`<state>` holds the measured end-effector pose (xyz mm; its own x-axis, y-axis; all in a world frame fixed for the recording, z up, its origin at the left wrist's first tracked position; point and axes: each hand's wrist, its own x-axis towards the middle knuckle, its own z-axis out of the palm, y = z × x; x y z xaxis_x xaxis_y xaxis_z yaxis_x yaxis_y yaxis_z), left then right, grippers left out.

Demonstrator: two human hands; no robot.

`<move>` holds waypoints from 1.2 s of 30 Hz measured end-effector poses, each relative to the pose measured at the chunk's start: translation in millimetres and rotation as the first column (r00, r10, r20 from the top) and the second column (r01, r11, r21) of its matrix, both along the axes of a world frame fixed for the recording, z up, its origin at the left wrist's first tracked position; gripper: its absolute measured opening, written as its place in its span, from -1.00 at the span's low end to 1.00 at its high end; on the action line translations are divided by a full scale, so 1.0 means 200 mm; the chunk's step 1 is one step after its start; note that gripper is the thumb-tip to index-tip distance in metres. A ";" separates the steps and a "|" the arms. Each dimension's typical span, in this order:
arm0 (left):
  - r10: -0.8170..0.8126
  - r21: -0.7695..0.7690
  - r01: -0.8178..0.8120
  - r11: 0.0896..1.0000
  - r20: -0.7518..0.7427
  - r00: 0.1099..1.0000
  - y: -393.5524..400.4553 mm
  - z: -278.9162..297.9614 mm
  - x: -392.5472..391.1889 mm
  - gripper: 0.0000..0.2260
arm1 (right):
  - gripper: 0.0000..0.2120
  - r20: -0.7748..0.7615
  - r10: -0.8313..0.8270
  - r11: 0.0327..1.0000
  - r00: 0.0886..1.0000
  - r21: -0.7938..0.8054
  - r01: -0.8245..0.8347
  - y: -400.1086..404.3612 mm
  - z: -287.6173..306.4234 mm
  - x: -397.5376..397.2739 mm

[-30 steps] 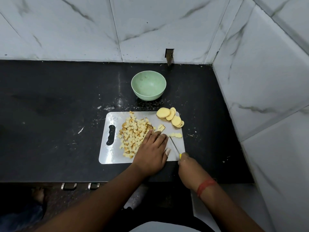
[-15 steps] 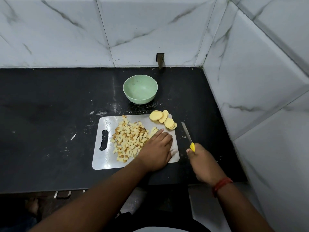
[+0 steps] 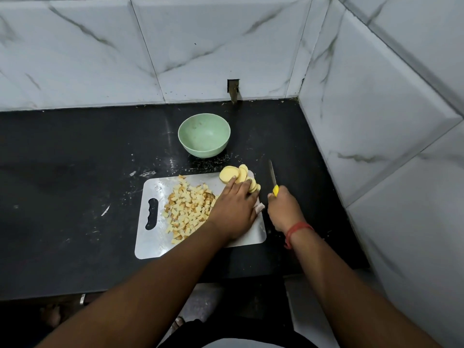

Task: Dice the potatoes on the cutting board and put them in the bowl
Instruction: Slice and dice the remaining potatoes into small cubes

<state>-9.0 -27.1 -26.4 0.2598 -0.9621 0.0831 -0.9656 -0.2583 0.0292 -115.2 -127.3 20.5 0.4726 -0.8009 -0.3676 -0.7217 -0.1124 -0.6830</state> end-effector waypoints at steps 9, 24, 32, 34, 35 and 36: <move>0.128 -0.136 -0.200 0.970 -0.413 0.902 0.07 0.03 -0.01 -0.51 | -0.89 0.086 -0.041 0.998 0.995 -0.047 0.045 0.00 -0.04 0.13; 0.277 -0.123 -0.511 0.851 -0.721 0.635 0.03 0.10 -0.01 -0.76 | -0.82 0.070 0.103 0.993 0.992 -0.060 -0.099 0.10 -0.08 0.19; 0.282 -0.133 -0.584 0.801 -0.776 0.564 0.04 0.11 -0.03 -0.75 | -0.79 0.087 0.075 0.992 0.993 -0.104 -0.066 0.10 -0.10 0.20; 0.293 -0.159 -0.597 0.786 -0.755 0.586 0.06 0.12 -0.04 -0.75 | -0.83 0.092 0.088 0.989 0.992 -0.128 -0.076 0.11 -0.10 0.21; 0.293 -0.172 -0.601 0.780 -0.749 0.594 0.08 0.12 -0.04 -0.76 | -0.85 0.093 0.091 0.988 0.992 -0.137 -0.078 0.11 -0.10 0.21; 0.287 -0.185 -0.602 0.777 -0.747 0.600 0.09 0.12 -0.05 -0.77 | -0.88 0.096 0.090 0.987 0.991 -0.145 -0.075 0.11 -0.10 0.21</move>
<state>-19.1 -8.3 -2.7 0.7788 -0.6262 0.0370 -0.4081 -0.4609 0.7881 -73.9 -106.0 1.2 0.5683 -0.7980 -0.2004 -0.6337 -0.2691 -0.7252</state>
